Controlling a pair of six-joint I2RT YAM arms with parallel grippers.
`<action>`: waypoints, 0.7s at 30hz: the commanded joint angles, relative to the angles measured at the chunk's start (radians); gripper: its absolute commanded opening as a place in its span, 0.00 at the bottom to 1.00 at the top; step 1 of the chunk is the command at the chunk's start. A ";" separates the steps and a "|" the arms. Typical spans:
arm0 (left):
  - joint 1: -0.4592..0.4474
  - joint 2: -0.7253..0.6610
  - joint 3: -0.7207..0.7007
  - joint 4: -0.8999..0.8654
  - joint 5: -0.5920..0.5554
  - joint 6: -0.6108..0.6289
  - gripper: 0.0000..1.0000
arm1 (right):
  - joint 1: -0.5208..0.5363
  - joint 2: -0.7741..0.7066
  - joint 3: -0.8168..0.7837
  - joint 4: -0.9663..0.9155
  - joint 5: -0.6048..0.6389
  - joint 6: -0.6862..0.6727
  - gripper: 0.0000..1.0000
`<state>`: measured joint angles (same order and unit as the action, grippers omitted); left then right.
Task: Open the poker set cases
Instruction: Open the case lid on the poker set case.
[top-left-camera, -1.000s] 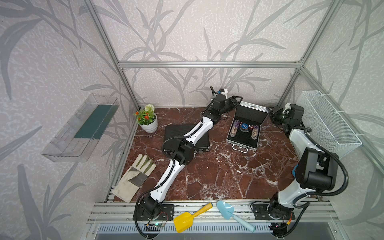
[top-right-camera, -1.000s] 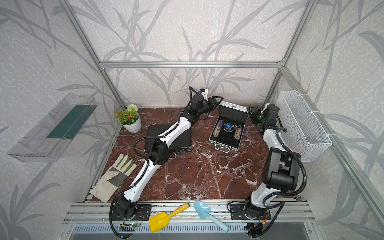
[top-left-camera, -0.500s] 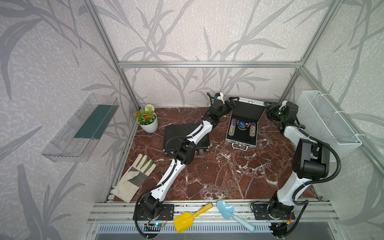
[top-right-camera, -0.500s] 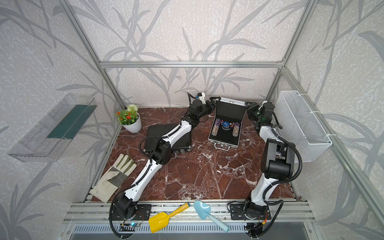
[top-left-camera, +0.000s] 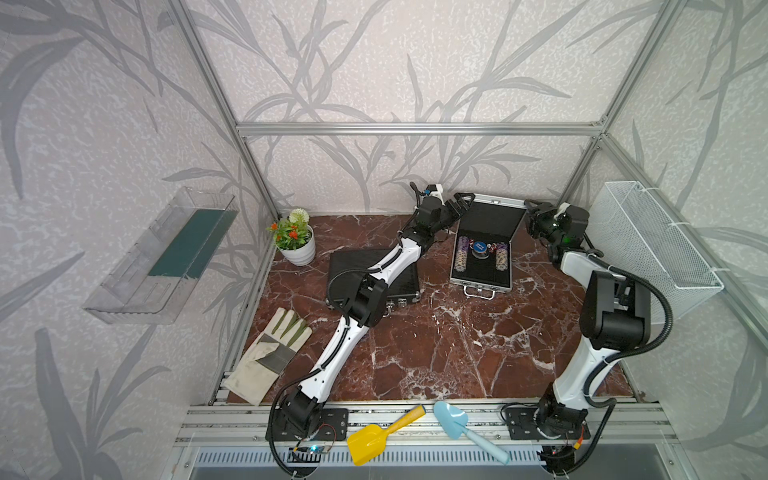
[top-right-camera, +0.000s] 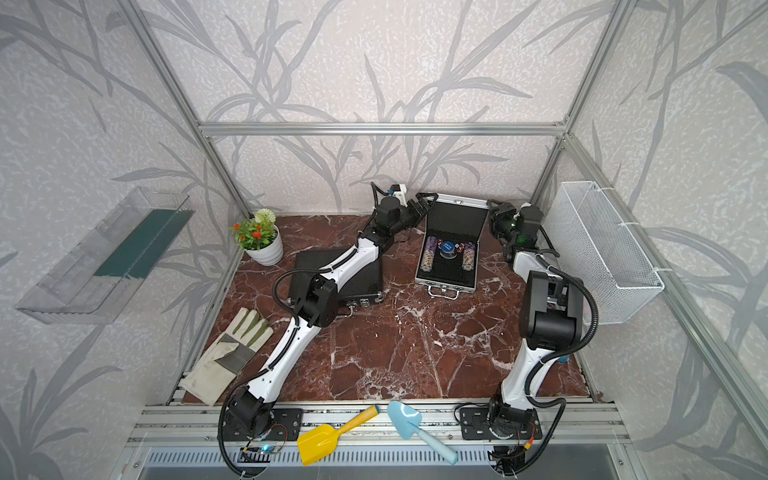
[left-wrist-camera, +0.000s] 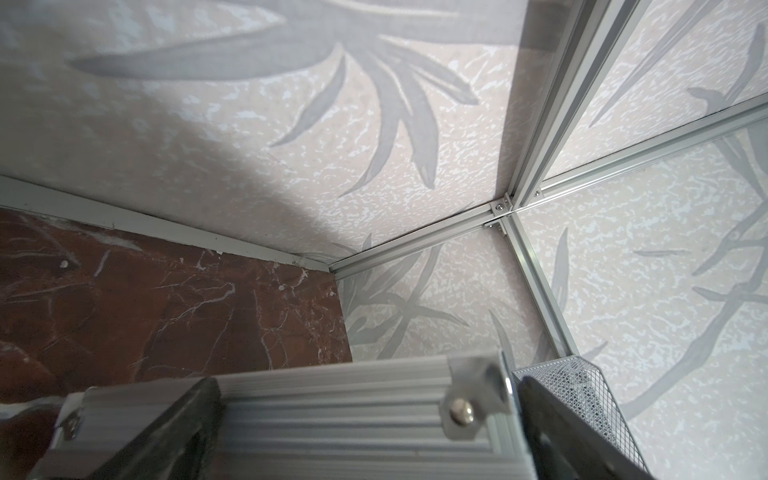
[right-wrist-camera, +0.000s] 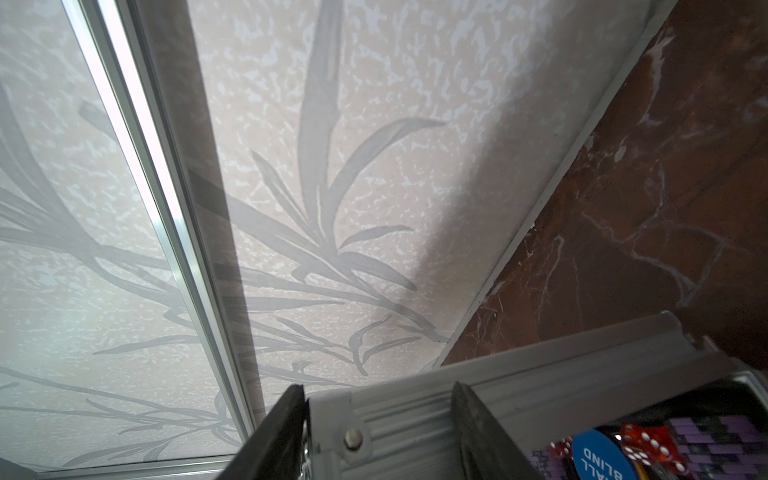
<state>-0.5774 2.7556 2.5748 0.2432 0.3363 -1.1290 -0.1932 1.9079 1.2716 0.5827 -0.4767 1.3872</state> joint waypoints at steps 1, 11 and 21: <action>-0.013 -0.088 -0.019 -0.046 0.053 0.059 0.99 | 0.035 0.026 0.038 0.040 -0.041 0.044 0.57; 0.017 -0.138 -0.071 0.008 0.046 0.043 0.99 | 0.055 0.041 0.061 0.026 -0.033 0.038 0.57; 0.022 -0.276 -0.228 0.003 0.081 0.109 0.98 | 0.060 0.064 0.105 -0.001 -0.028 0.026 0.57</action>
<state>-0.5488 2.5912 2.4039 0.1936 0.3786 -1.0462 -0.1539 1.9587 1.3449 0.5743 -0.4648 1.4139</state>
